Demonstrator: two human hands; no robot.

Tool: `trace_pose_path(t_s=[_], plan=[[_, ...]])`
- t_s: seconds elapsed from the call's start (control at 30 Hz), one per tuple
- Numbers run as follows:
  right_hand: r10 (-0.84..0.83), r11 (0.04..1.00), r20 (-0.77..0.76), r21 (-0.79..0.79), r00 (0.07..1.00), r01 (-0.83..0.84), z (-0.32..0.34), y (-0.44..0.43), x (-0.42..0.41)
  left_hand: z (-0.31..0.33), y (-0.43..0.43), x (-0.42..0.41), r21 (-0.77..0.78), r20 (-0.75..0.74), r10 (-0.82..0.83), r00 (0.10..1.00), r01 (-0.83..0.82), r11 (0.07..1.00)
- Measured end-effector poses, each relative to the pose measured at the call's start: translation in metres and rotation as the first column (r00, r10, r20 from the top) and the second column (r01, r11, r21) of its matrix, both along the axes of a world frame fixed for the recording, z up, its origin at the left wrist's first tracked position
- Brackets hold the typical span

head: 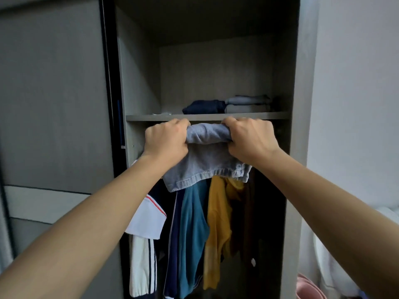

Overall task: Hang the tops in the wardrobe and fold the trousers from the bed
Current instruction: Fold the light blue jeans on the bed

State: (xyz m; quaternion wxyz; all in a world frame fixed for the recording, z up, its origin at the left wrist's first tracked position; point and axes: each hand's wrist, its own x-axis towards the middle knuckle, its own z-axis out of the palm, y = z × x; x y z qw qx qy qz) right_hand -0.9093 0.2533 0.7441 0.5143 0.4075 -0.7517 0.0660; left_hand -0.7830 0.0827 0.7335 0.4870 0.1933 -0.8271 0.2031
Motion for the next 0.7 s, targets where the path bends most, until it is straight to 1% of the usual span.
trace_pose_path(t_s=[0.1,0.23,0.37,0.53,0.7], plan=[[0.003,0.996,-0.095,-0.085,0.995,-0.011,0.044,-0.027,-0.028,0.049,-0.027,-0.026,-0.092,-0.105,-0.008,0.994,-0.002,0.996],[0.032,0.974,-0.215,-0.212,0.976,-0.079,0.121,-0.057,-0.067,0.129,-0.060,-0.065,-0.236,-0.224,-0.046,0.973,-0.008,0.972],[0.020,0.956,-0.320,-0.272,0.947,-0.112,0.178,-0.097,-0.107,0.183,-0.098,-0.107,-0.330,-0.350,-0.070,0.934,-0.053,0.942],[-0.027,0.956,-0.365,-0.281,0.931,-0.083,0.214,-0.156,-0.159,0.219,-0.158,-0.165,-0.336,-0.383,-0.063,0.922,-0.076,0.939],[-0.065,0.966,-0.366,-0.255,0.928,-0.033,0.231,-0.221,-0.215,0.230,-0.232,-0.235,-0.331,-0.391,-0.108,0.914,-0.030,0.943]])
